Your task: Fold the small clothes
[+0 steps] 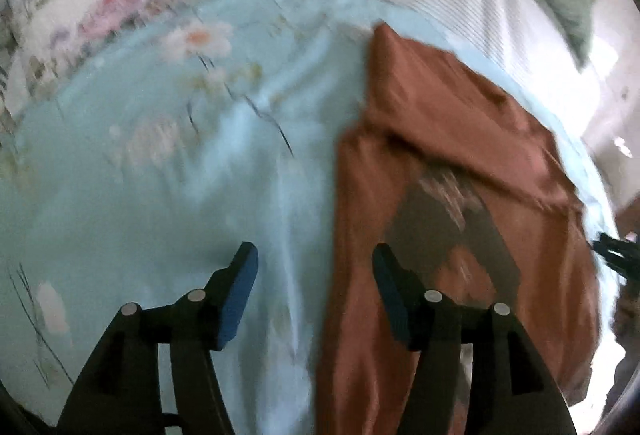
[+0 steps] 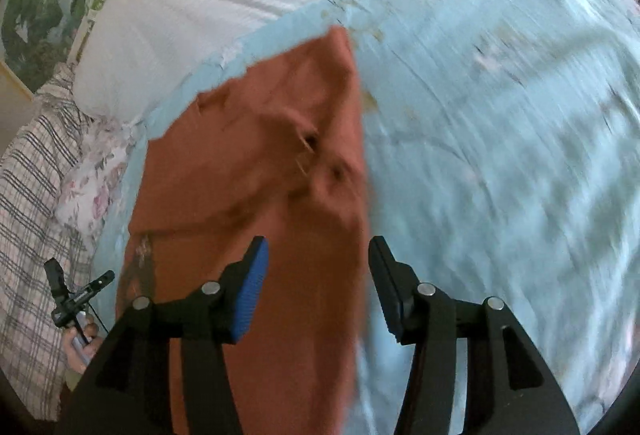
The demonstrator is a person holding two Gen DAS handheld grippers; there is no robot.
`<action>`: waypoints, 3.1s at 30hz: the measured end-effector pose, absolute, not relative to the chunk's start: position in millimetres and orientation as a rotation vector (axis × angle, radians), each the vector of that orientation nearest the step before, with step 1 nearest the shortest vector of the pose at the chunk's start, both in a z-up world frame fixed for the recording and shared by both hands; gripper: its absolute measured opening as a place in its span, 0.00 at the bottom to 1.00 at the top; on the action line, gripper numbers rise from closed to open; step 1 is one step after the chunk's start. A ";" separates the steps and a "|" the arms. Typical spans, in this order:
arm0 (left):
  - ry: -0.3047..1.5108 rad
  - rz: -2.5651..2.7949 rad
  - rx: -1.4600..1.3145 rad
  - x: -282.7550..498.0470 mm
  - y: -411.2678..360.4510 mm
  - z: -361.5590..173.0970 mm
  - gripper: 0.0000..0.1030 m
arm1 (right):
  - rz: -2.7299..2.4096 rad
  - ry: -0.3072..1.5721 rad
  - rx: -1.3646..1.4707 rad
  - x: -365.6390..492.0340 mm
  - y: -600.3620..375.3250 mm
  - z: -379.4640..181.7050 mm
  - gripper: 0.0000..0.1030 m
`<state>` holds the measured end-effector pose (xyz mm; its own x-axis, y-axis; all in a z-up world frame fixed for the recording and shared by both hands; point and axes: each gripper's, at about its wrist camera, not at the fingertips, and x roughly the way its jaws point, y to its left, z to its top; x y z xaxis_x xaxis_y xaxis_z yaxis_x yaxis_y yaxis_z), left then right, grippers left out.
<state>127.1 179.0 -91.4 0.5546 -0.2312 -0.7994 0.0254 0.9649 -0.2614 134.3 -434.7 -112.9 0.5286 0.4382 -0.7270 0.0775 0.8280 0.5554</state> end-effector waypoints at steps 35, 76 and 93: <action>0.856 -0.414 -0.415 -36.9 181.9 -88.3 0.04 | 0.712 0.883 0.781 -34.5 -388.7 -130.4 0.07; 0.734 -0.074 -0.372 346.7 114.7 -51.2 0.05 | 0.369 0.866 0.701 295.2 -454.1 -113.7 0.07; 0.889 -0.359 -0.221 267.7 45.1 -81.3 0.30 | 0.616 0.937 0.372 243.5 -355.4 -84.0 0.41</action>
<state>267.7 45.1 -81.3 0.5767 -0.3939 -0.7157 0.2132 0.9183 -0.3337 243.5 -355.4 -84.0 0.4415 0.6372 -0.6317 -0.3274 0.7699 0.5477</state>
